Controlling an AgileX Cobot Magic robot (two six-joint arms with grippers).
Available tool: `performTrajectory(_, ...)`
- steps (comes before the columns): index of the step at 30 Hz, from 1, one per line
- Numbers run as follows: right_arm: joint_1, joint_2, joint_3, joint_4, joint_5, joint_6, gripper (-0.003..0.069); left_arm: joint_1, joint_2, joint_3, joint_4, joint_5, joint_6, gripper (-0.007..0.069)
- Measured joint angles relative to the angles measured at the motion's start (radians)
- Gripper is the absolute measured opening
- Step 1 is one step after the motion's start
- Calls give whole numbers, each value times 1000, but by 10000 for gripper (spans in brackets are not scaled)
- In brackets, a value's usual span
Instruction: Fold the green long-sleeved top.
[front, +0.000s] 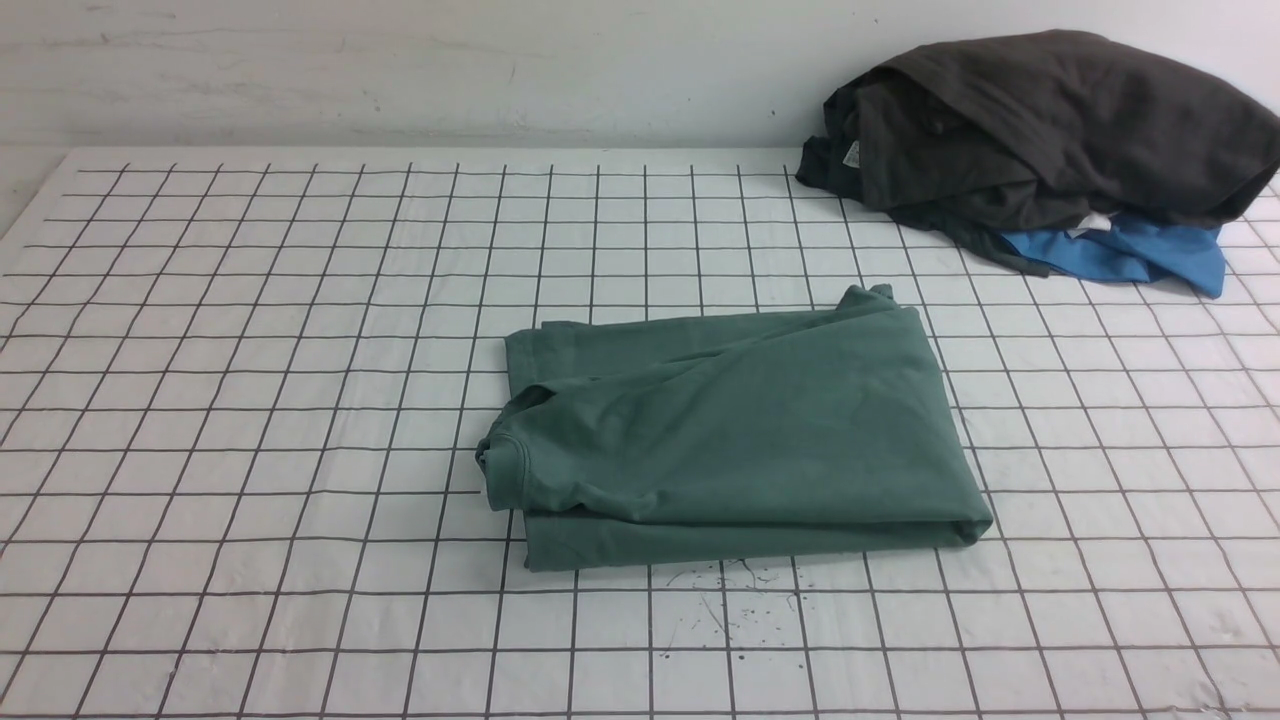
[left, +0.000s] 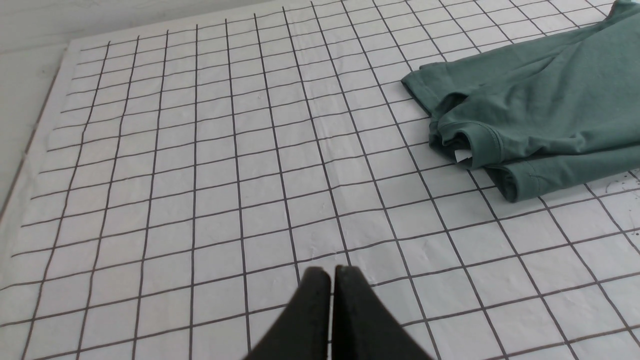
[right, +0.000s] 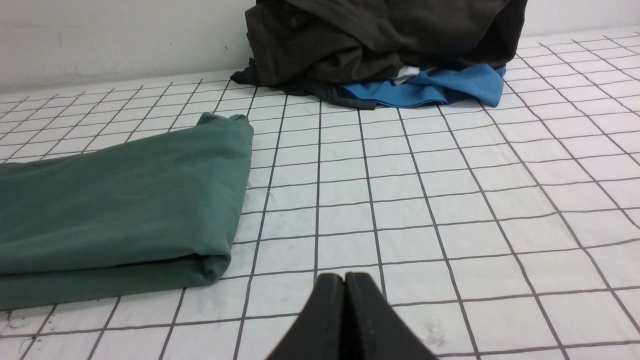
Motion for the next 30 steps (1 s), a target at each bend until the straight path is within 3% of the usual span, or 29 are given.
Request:
performTrajectory(11, 0, 0, 0, 0, 0, 0, -14, 1, -2, 31, -12, -49, 0, -7)
performTrajectory(16, 0, 0, 0, 0, 0, 0, -14, 50, -36, 148, -27, -297, 0, -7)
performTrajectory(18, 0, 0, 0, 0, 0, -1, -14, 116, -70, 253, -43, -500, 0, -7)
performTrajectory(22, 0, 0, 0, 0, 0, -1, -14, 191, -106, 388, -49, -673, 0, -7)
performTrajectory(30, 0, 0, 0, 0, 1, -1, -14, 226, -155, 570, -50, -739, 0, -7)
